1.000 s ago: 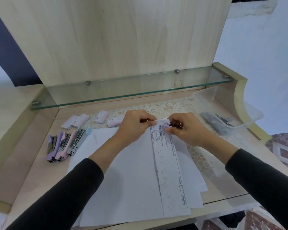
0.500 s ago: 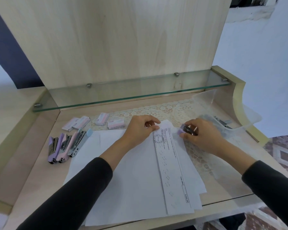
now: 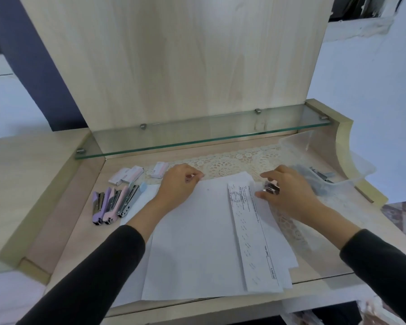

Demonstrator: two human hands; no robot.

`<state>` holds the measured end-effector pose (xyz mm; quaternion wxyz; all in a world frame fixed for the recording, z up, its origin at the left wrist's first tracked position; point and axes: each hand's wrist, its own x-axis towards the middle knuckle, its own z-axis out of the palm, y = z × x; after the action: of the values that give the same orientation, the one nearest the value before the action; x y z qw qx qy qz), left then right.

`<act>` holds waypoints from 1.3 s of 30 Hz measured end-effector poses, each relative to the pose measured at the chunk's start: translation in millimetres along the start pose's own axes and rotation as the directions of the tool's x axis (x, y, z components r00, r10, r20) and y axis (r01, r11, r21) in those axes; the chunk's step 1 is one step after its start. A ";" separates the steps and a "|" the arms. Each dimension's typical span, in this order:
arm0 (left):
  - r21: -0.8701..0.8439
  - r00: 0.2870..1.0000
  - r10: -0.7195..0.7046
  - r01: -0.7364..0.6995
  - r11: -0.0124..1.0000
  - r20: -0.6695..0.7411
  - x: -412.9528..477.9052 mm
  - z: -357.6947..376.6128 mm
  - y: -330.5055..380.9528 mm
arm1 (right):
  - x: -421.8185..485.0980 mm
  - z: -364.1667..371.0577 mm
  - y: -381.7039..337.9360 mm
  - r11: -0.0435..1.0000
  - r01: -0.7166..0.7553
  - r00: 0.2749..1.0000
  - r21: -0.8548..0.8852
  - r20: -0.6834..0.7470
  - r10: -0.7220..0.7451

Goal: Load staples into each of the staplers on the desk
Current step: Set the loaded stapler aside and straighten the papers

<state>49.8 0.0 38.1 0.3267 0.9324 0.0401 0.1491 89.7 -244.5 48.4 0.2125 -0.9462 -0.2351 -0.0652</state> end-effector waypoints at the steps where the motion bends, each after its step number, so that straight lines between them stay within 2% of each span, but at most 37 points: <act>1: 0.008 1.000 -0.022 0.022 1.000 -0.023 -1.5 -6.1 -3.9 | -1.0 -0.2 -4.5 0.999 0.028 1.000 0.015 -0.004 -0.028; 8: 0.129 0.974 -0.135 0.160 0.979 -0.181 -21.7 -47.5 -32.0 | -12.0 11.7 -36.8 0.974 0.194 0.980 0.115 0.015 -0.197; 11: 0.200 0.924 -0.227 0.296 0.934 -0.307 -37.4 -65.5 -49.4 | -15.0 20.2 -47.2 0.965 0.202 0.975 0.168 0.062 -0.215; 14: 0.180 0.878 -0.319 0.400 0.899 -0.356 -54.4 -82.8 -64.4 | -16.9 30.8 -54.1 0.963 0.225 0.967 0.150 0.091 -0.240; 19: 0.298 0.916 -0.226 0.329 0.896 -0.330 -74.0 -96.0 -77.5 | -20.2 45.4 -58.9 0.960 0.274 0.949 0.051 0.148 -0.278; 21: 0.351 0.920 -0.224 0.335 0.875 -0.320 -76.9 -96.7 -81.9 | -19.8 48.1 -57.5 0.957 0.289 0.950 0.000 0.128 -0.287; 23: 0.412 0.923 -0.239 0.352 0.841 -0.301 -78.0 -95.9 -85.2 | -17.5 44.6 -55.1 0.971 0.239 0.970 -0.014 0.041 -0.238; 25: 0.459 0.926 -0.244 0.356 0.814 -0.288 -77.2 -95.2 -84.8 | -13.3 35.8 -48.3 0.990 0.127 0.991 -0.060 -0.025 -0.129; 28: 0.494 0.925 -0.252 0.367 0.788 -0.286 -75.7 -94.9 -81.7 | -6.5 21.9 -33.5 0.970 -0.102 0.992 -0.219 0.052 0.116; 31: 0.482 0.921 -0.254 0.374 0.792 -0.297 -75.0 -92.3 -78.9 | -5.4 19.1 -17.1 0.939 -0.228 0.965 -0.257 0.067 0.252; 39: 0.531 0.922 -0.265 0.380 0.757 -0.283 -72.4 -81.9 -79.5 | 7.7 11.0 6.7 0.971 -0.210 0.968 -0.111 -0.165 0.190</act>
<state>-42.3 98.7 31.2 0.0446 0.9471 0.2750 0.1593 99.8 -241.9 37.8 0.1746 -0.9689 -0.1167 -0.1306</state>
